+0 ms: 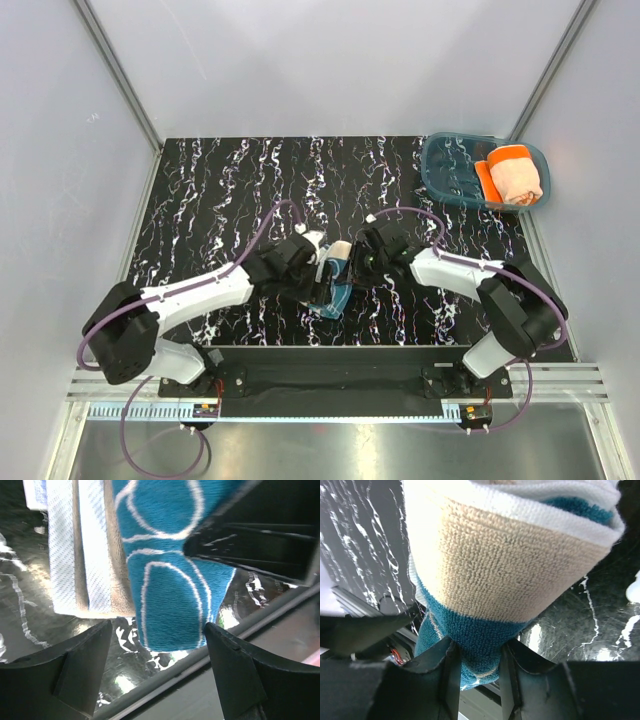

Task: Roll the towels
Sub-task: Roll the towel

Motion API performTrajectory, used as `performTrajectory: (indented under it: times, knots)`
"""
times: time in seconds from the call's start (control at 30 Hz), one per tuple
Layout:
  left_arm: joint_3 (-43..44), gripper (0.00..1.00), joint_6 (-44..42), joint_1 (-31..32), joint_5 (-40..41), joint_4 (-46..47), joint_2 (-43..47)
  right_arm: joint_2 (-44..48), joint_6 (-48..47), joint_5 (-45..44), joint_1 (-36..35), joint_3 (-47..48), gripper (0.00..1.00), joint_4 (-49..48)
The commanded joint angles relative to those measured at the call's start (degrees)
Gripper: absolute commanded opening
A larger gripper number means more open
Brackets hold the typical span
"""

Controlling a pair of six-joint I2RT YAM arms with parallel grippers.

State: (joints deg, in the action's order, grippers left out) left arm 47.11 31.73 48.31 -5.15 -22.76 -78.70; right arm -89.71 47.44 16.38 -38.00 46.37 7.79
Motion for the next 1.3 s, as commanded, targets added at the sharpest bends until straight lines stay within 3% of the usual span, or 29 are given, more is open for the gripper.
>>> performTrajectory:
  times: [0.0,0.23,0.53,0.87,1.07,1.27]
  knots:
    - [5.2,0.81,-1.8,6.3,16.2,-5.1,1.0,-2.0,-1.7,-2.8,-1.7,4.2,0.35,7.1]
    - [9.2,0.82,-2.3,15.1,27.3,-7.2,-1.8,-5.1,-1.7,-4.3,-3.1,8.6,0.35,12.8]
    - [11.8,0.82,-1.3,20.2,31.6,-7.9,-10.4,-6.6,-2.0,-3.9,-3.6,11.1,0.35,15.1]
    - [11.2,0.80,0.1,21.8,32.4,-4.0,-17.0,-6.7,-2.4,-3.5,-3.7,12.0,0.36,16.8]
    - [9.1,0.71,-0.2,22.0,33.2,-1.4,-18.6,-6.4,-2.4,-0.8,-3.7,12.1,0.36,16.8]
    - [1.6,0.68,-2.1,20.3,26.6,6.6,-15.6,-4.9,-3.6,-0.2,-3.7,12.1,0.45,19.2]
